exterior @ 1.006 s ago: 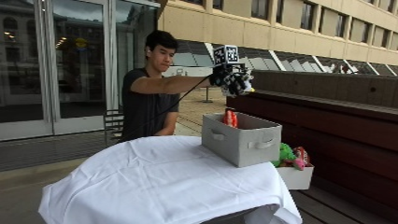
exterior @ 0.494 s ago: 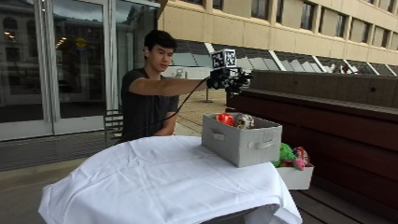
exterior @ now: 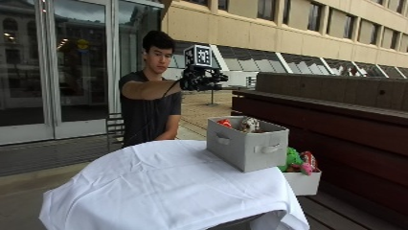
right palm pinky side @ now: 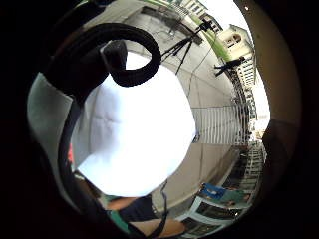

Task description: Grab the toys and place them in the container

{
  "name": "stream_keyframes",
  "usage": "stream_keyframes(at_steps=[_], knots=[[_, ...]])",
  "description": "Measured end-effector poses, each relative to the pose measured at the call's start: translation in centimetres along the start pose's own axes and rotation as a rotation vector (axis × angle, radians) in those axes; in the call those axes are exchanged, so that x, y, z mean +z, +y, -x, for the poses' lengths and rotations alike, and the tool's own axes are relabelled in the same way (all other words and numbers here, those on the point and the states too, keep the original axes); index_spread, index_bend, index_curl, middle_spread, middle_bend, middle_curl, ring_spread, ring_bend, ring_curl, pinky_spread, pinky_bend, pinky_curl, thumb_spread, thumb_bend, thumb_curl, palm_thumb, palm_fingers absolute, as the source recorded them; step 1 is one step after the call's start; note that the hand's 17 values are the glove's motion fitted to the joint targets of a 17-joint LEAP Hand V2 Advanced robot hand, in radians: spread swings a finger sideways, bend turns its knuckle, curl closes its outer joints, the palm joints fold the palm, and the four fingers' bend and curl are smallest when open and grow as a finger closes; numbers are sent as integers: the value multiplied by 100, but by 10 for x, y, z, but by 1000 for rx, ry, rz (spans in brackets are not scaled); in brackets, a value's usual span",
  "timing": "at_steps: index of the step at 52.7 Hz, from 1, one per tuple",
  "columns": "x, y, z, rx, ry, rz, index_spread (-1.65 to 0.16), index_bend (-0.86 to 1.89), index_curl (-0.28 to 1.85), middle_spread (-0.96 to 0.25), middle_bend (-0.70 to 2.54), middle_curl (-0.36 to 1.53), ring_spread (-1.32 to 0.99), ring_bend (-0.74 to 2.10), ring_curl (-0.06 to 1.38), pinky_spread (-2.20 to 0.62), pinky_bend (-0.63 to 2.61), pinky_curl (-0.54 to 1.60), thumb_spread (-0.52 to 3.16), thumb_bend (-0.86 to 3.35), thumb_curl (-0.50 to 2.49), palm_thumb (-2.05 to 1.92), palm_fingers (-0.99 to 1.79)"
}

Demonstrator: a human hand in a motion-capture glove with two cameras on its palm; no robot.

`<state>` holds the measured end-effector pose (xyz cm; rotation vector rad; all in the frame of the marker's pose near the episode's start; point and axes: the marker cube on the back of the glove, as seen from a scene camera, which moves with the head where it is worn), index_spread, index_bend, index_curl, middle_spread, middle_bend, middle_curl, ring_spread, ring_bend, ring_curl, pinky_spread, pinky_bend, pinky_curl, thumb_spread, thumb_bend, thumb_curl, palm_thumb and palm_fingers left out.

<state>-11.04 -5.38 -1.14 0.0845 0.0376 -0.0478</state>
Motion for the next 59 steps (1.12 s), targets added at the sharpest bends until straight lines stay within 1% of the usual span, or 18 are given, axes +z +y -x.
stream_keyframes(at_steps=[12, 21, 26, 39, 41, 44, 47, 50, 53, 54, 57, 59], knots=[[9, 20, -73, 88, 13, -15, -34, 10, 13, -4, 18, 45, 0, 62, 28, -1, 140, 36, 91, -13, 20, -18, -12], [19, 31, -112, 112, 21, -22, -34, 10, 14, -4, 18, 43, 1, 60, 28, 0, 138, 35, 91, -12, 17, -18, -11], [23, 45, -123, 144, 21, -26, -34, 10, 14, -5, 19, 43, 0, 59, 27, 0, 136, 34, 91, -12, 16, -18, -11], [40, 62, -145, 147, 42, -44, -34, 11, 14, -5, 19, 42, 1, 55, 27, 0, 133, 33, 92, -12, 13, -17, -10], [41, 65, -144, 185, 42, -19, -34, 11, 15, -5, 19, 41, 1, 56, 27, 0, 133, 33, 91, -12, 13, -17, -9], [38, 74, -138, 280, 40, 55, -34, 11, 15, -5, 19, 41, 1, 56, 27, 0, 132, 33, 92, -12, 13, -17, -9], [39, 78, -141, 238, 40, 30, -34, 10, 15, -5, 19, 41, 1, 56, 27, 0, 131, 32, 92, -12, 13, -17, -9], [38, 79, -141, 288, 37, 60, -34, 11, 15, -5, 19, 41, 1, 57, 27, 0, 131, 32, 92, -12, 12, -17, -9], [43, 74, -150, 207, 46, -3, -34, 11, 15, -6, 19, 41, 1, 56, 27, 0, 130, 32, 92, -12, 12, -17, -9], [44, 74, -150, 205, 46, -5, -34, 11, 15, -6, 19, 41, 1, 56, 27, 1, 130, 32, 92, -12, 12, -17, -8], [42, 78, -147, 270, 39, 53, -34, 12, 15, -6, 19, 41, 1, 56, 27, 0, 128, 32, 92, -12, 12, -17, -8], [45, 78, -151, 223, 42, 21, -34, 12, 16, -6, 19, 41, 1, 56, 27, 0, 128, 32, 92, -12, 12, -17, -8]])
